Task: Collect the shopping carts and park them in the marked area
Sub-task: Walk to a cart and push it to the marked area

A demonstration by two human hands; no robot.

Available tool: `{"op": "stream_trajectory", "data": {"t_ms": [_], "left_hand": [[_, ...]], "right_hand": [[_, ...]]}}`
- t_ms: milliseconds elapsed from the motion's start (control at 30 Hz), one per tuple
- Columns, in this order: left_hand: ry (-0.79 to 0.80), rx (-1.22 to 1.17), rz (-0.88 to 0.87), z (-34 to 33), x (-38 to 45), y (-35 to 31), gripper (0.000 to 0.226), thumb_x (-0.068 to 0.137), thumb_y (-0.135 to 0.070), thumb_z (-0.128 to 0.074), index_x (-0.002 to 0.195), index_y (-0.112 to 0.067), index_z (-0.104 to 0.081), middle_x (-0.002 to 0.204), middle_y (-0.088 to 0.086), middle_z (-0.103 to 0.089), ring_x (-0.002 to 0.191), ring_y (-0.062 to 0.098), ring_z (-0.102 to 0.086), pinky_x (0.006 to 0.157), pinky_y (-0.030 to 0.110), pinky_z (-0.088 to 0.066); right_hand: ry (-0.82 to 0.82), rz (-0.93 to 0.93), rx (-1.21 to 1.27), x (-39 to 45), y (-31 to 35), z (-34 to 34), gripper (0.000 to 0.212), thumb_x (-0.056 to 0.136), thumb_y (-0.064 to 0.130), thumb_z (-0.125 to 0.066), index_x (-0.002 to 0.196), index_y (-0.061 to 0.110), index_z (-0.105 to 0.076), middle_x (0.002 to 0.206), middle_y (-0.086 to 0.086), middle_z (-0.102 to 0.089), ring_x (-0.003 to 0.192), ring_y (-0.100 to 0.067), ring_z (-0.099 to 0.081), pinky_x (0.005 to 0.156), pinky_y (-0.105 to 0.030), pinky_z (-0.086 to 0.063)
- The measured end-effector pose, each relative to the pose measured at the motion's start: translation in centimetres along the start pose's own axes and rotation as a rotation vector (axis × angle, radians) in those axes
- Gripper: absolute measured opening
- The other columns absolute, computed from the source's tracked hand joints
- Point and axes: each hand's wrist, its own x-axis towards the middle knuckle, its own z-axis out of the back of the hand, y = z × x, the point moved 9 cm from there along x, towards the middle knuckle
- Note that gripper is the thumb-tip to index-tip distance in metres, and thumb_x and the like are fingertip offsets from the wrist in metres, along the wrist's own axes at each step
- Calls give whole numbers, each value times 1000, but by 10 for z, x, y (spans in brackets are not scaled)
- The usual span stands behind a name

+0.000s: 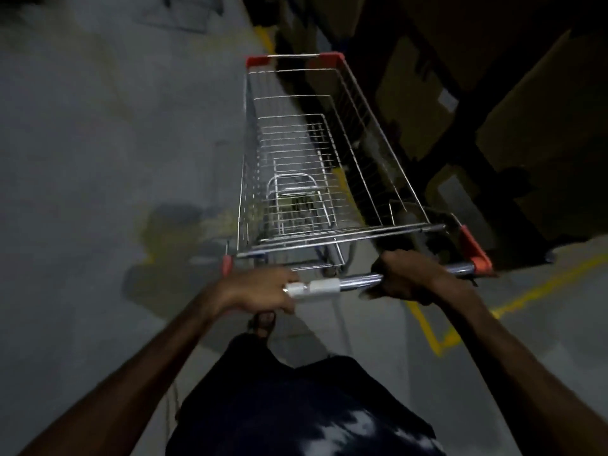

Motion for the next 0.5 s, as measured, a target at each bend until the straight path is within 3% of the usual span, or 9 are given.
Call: {"op": "stream_trajectory", "data": {"t_ms": [67, 167, 233, 333, 500], "left_hand": [[-139, 106, 103, 4, -14, 17, 55, 78, -80, -66, 105, -32, -67, 102, -10, -67, 96, 16, -65, 94, 41, -52], [-289, 283, 283, 10, -46, 28, 98, 48, -116, -37, 86, -30, -64, 81, -12, -65, 82, 16, -64, 88, 40, -49], [-342, 335, 398, 8, -67, 25, 100, 42, -116, -37, 79, -27, -63, 74, -13, -62, 82, 16, -63, 93, 43, -43], [-363, 325, 494, -19, -94, 20, 90, 52, -111, -49, 76, -25, -62, 75, -16, -62, 90, 14, -64, 111, 57, -27], [-434, 226, 600, -85, -146, 22, 93, 53, -111, -49, 75, -22, -61, 70, -15, -64, 78, 4, -62, 115, 58, -22]], "right_hand": [[-53, 50, 24, -5, -7, -3, 54, 80, 78, -70, 61, 31, -51, 70, 7, -53, 90, -29, -71, 73, -36, -53], [-128, 85, 4, -23, -18, -7, 60, 76, 90, -60, 64, 32, -55, 79, 0, -64, 91, -29, -71, 75, -36, -53], [-177, 150, -21, -36, -11, -15, 67, 76, 95, -52, 73, 29, -59, 91, -4, -72, 92, -30, -71, 76, -37, -53], [-229, 249, -74, -54, 9, -30, 71, 81, 93, -46, 93, 26, -69, 99, -8, -74, 94, -33, -71, 72, -37, -48], [-282, 363, -177, -80, 35, -61, 64, 87, 86, -48, 95, 25, -66, 92, -5, -68, 87, -32, -70, 67, -36, -42]]}}
